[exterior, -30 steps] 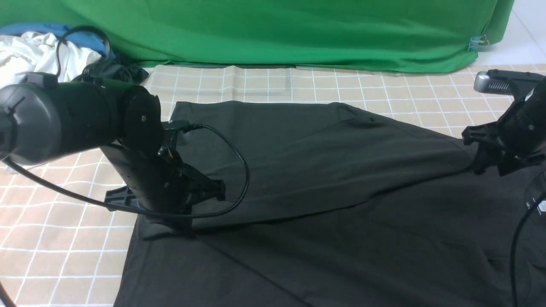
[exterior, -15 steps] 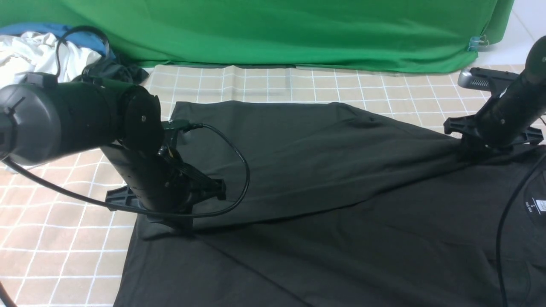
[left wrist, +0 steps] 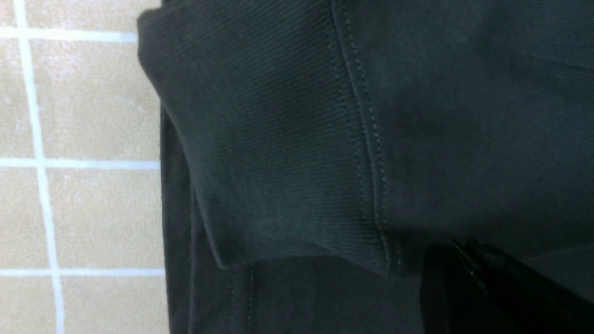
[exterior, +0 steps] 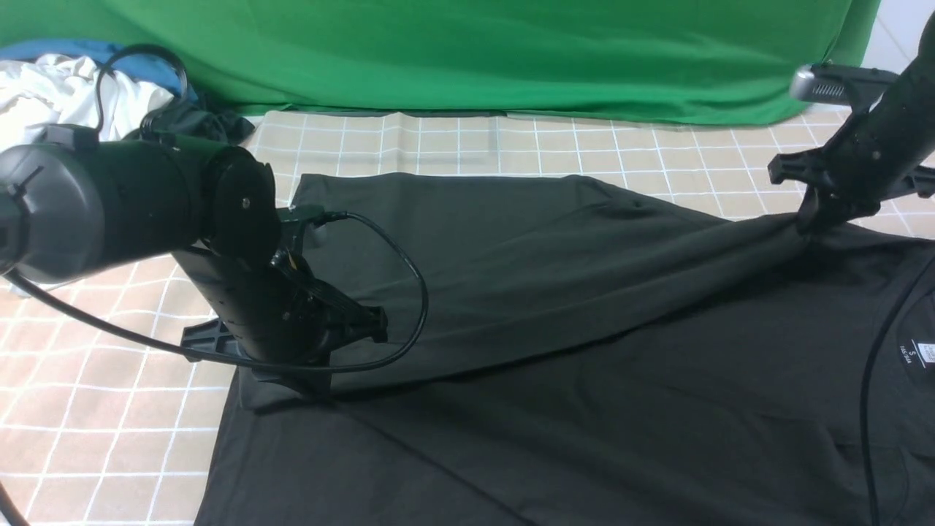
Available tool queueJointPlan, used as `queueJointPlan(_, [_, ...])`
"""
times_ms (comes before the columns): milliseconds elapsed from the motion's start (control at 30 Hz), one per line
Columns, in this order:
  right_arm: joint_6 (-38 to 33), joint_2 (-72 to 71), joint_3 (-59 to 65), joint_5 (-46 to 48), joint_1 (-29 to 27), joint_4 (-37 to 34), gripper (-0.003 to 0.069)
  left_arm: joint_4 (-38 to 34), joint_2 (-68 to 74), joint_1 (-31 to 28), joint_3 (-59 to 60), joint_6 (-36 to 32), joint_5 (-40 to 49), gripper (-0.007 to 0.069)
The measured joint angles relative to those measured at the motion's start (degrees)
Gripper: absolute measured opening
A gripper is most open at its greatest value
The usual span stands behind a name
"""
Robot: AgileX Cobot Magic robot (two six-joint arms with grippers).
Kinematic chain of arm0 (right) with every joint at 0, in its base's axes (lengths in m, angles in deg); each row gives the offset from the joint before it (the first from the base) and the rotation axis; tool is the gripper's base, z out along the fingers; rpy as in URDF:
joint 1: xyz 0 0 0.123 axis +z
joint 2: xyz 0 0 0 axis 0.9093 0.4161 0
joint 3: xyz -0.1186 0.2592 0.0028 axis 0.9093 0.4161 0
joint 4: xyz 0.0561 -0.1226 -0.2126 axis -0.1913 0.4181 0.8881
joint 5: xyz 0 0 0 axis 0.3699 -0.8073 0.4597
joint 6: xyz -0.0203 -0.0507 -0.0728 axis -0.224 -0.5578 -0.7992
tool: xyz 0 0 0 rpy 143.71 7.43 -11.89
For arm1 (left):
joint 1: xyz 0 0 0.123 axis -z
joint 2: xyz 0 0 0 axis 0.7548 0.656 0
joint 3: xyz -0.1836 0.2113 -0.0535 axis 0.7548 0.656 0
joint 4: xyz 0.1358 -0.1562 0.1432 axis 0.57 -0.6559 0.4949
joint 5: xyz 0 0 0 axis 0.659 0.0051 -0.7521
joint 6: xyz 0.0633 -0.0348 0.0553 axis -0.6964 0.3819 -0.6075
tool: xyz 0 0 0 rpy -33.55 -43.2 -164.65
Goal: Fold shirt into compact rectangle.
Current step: 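Grasp the near edge of the shirt at its hem and shoulder corners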
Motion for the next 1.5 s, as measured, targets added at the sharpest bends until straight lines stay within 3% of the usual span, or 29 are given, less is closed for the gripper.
queueJointPlan(100, [0.0, 1.1, 0.0, 0.9, 0.0, 0.3, 0.0153, 0.0, 0.0, 0.0, 0.0, -0.1, 0.2, 0.0013])
queueJointPlan(133, [0.0, 1.7, 0.0, 0.7, 0.0, 0.7, 0.0215, 0.0, 0.0, 0.0, 0.0, -0.3, 0.4, 0.0013])
queueJointPlan(167, [0.0, 2.0, 0.0, 0.1, 0.0, 1.9, 0.0323, 0.0, 0.0, 0.0, 0.0, -0.3, 0.7, 0.0013])
queueJointPlan(300, [0.6, 1.4, -1.1, 2.8, 0.0, 3.3, 0.0518, 0.0, 0.0, 0.0, 0.0, -0.3, 1.4, 0.0013])
queueJointPlan(433, [0.4, -0.1, -1.7, 10.1, 0.1, 3.0, 0.0579, 0.0, 0.0, 0.0, 0.0, -0.3, 1.4, 0.0013])
queueJointPlan(533, [0.1, -0.2, -0.6, 13.0, 0.5, 2.7, 0.0569, 0.0, 0.0, 0.0, 0.0, -0.3, 1.5, 0.0013])
queueJointPlan(900, [0.1, 1.7, 3.8, 2.7, 0.7, -0.8, 0.0557, 0.0, 0.0, 0.0, 0.0, -0.3, 1.5, 0.0013])
queueJointPlan(1133, [-1.0, 2.4, 3.8, 1.8, 1.9, -1.5, 0.0549, -1.2, 0.0, 0.0, 0.0, -0.2, 1.4, 0.0013])
queueJointPlan(1300, [-1.3, 3.2, 3.4, 2.4, 2.4, -0.5, 0.0485, -2.4, 0.0, 0.0, 0.0, -0.4, 1.4, 0.0013])
queueJointPlan(1400, [-1.4, 3.2, 3.4, 2.2, 2.4, 0.2, 0.0337, -3.0, 0.0, 0.0, 0.0, -0.9, 1.5, 0.0013])
queueJointPlan(1467, [-1.5, 3.2, 3.4, 2.1, 2.4, 0.0, 0.0139, -3.0, 0.0, 0.0, 0.0, -1.1, 1.5, 0.0013])
queueJointPlan(1500, [-1.5, 3.1, 3.4, 2.1, 2.4, 0.0, 0.0092, -3.0, 0.0, 0.0, 0.0, -1.1, 1.5, 0.0013])
